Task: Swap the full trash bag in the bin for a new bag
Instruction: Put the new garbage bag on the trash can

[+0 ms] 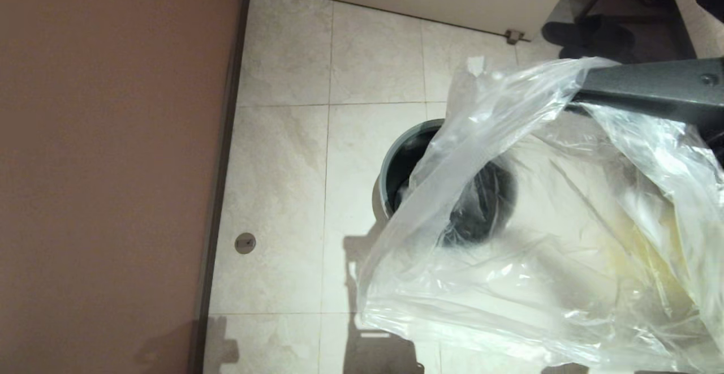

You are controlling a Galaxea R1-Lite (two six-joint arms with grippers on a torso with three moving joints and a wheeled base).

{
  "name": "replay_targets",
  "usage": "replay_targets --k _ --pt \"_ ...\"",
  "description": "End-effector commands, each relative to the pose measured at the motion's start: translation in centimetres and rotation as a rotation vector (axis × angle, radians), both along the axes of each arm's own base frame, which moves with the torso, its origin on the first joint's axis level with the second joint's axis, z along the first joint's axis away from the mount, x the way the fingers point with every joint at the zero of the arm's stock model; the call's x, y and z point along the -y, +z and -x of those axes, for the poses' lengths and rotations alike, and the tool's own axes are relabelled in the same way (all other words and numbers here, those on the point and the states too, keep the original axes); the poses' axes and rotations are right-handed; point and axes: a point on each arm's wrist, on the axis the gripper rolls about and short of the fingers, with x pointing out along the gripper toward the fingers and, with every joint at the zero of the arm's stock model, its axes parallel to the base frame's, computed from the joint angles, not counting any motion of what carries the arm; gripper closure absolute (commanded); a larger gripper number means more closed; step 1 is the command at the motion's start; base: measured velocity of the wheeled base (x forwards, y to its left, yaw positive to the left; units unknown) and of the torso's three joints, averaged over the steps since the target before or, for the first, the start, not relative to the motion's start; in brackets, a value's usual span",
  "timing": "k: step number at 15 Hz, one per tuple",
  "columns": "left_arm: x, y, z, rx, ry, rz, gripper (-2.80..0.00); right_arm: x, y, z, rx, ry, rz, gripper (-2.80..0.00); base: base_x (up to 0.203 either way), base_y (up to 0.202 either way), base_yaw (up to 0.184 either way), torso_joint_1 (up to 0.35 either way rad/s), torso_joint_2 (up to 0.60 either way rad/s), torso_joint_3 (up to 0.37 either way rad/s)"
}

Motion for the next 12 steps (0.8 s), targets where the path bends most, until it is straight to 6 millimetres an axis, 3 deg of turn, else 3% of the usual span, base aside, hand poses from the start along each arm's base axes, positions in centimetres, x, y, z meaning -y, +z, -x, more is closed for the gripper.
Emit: replay_targets --k 1,4,6,9,12 --pt "0.0 0.0 0.0 -0.002 0.001 0.001 0.0 -1.0 -0.7 -1.2 -0.025 0.008 0.014 0.0 0.0 0.0 0.0 0.0 0.0 0.0" --pt "0.0 0.0 0.0 -0.002 0.0 0.001 0.0 -1.8 -3.3 -2.8 -0.049 -0.007 0.094 0.0 0.0 0.0 0.0 0.0 0.0 0.0" --pt "0.0 0.0 0.0 -0.002 0.001 0.001 0.0 -1.2 -4.4 -3.4 -0.06 -0.046 0.133 0.0 0.0 0.0 0.0 0.0 0.0 0.0" --pt "0.0 0.0 0.0 -0.002 0.002 0.001 0.0 -0.2 -4.2 -4.5 -0.129 -0.121 0.175 0.0 0.0 0.0 0.0 0.0 0.0 0.0" --pt "0.0 0.0 0.0 -0.002 0.0 0.001 0.0 -0.7 -4.1 -6.4 -0.161 -0.225 0.205 0.0 0.0 0.0 0.0 0.0 0.0 0.0"
